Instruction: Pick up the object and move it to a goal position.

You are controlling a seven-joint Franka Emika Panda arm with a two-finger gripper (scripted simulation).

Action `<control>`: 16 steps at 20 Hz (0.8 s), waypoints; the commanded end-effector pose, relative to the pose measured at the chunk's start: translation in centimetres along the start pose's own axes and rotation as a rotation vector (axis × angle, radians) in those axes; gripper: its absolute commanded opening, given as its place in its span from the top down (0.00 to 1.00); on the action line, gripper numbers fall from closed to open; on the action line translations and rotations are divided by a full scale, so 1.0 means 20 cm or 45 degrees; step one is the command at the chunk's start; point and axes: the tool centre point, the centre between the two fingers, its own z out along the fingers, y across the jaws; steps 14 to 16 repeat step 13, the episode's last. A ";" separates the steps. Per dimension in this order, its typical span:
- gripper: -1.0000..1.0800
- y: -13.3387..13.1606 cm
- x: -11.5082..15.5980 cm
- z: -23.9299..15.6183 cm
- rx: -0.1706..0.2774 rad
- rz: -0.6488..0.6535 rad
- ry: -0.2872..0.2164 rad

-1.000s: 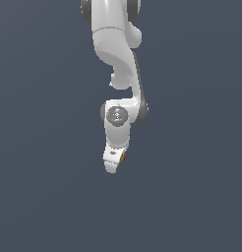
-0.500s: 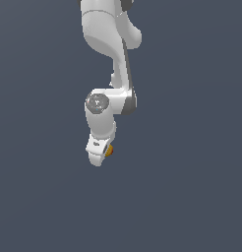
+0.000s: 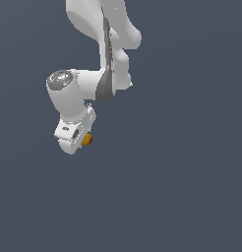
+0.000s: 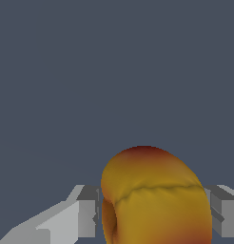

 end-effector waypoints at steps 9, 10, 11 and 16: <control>1.00 0.03 -0.20 -0.14 0.000 -0.002 0.001; 1.00 0.03 -0.20 -0.14 0.000 -0.002 0.001; 1.00 0.03 -0.20 -0.14 0.000 -0.002 0.001; 1.00 0.03 -0.20 -0.13 0.000 -0.002 0.001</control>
